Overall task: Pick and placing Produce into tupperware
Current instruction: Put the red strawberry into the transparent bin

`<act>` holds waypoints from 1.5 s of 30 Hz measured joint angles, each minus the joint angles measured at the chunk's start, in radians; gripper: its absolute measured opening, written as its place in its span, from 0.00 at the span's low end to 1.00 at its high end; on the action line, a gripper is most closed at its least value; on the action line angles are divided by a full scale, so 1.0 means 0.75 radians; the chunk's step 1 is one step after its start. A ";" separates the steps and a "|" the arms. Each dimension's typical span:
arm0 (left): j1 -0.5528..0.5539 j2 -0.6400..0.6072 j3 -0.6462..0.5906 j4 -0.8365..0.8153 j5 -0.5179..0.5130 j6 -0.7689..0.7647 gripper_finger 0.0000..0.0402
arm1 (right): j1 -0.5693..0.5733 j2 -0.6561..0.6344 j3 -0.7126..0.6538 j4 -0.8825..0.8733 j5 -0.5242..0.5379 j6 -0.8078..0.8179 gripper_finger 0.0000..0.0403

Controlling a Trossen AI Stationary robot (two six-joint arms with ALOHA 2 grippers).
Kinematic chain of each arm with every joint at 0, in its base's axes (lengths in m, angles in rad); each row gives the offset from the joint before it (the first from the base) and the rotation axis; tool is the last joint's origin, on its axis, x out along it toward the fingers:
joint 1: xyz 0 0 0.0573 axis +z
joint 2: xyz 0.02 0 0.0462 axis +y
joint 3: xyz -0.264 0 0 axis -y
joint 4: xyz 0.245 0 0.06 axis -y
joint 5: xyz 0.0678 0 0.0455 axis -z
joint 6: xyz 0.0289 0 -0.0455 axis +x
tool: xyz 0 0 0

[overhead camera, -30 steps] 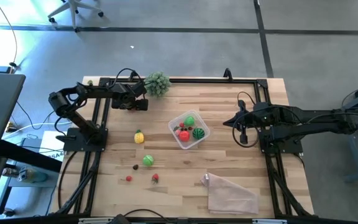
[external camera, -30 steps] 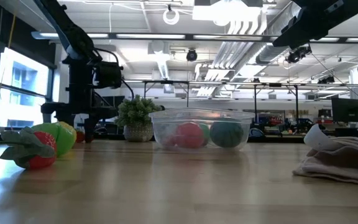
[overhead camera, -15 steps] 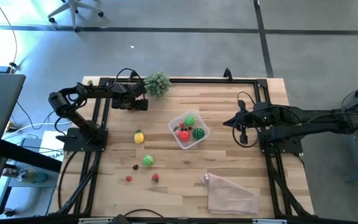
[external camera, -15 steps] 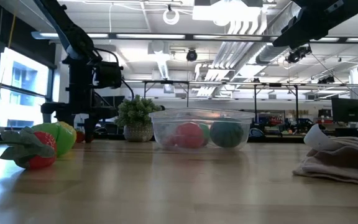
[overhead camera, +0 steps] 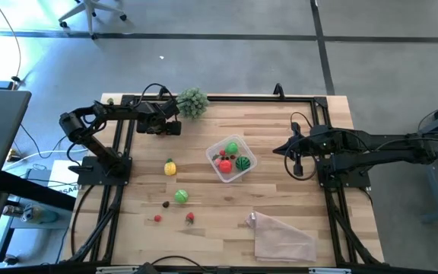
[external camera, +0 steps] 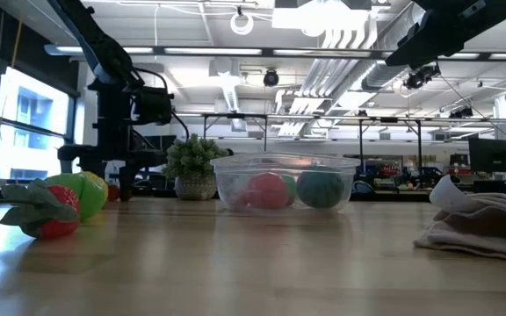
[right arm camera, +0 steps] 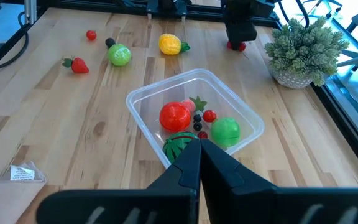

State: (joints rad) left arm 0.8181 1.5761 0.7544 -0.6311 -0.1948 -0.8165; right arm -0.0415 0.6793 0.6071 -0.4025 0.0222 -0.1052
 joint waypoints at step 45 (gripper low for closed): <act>-0.213 -0.174 -0.002 -0.104 0.040 0.209 0.41 | 0.000 0.000 0.000 0.000 0.000 0.000 0.00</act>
State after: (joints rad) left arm 0.6586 1.4459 0.7532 -0.7088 -0.1651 -0.6598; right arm -0.0417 0.6796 0.6071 -0.4026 0.0223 -0.1051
